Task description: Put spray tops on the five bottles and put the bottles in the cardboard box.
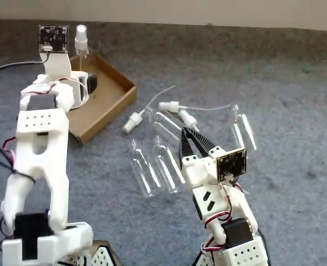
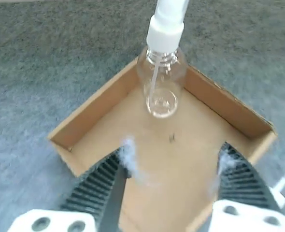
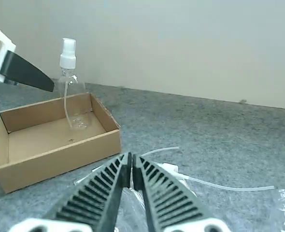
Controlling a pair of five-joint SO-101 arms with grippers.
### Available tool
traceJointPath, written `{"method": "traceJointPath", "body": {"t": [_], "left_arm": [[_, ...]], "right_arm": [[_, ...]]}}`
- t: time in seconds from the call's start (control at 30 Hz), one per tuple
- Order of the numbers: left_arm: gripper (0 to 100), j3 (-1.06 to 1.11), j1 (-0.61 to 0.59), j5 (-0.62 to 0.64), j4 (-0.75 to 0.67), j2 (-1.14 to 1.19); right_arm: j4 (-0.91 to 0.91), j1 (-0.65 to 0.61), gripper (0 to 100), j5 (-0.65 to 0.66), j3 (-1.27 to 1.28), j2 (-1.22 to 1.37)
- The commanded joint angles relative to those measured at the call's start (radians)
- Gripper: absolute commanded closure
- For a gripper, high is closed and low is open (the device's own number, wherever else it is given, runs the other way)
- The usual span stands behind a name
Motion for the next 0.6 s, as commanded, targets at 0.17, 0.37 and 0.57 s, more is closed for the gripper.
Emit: {"method": "traceJointPath", "body": {"t": [0.17, 0.37, 0.57], "left_arm": [[76, -0.019, 0.099, -0.080, 0.483, -0.277], [76, -0.101, 0.242, 0.000, 0.730, -0.223], [76, -0.252, 0.300, 0.146, 0.864, -0.002]], "right_arm": [[0.024, 0.012, 99.5, 0.002, 0.117, -0.008], [0.039, 0.012, 99.5, 0.002, 0.117, -0.010], [0.041, 0.039, 99.5, 0.002, 0.117, -0.010]]}}
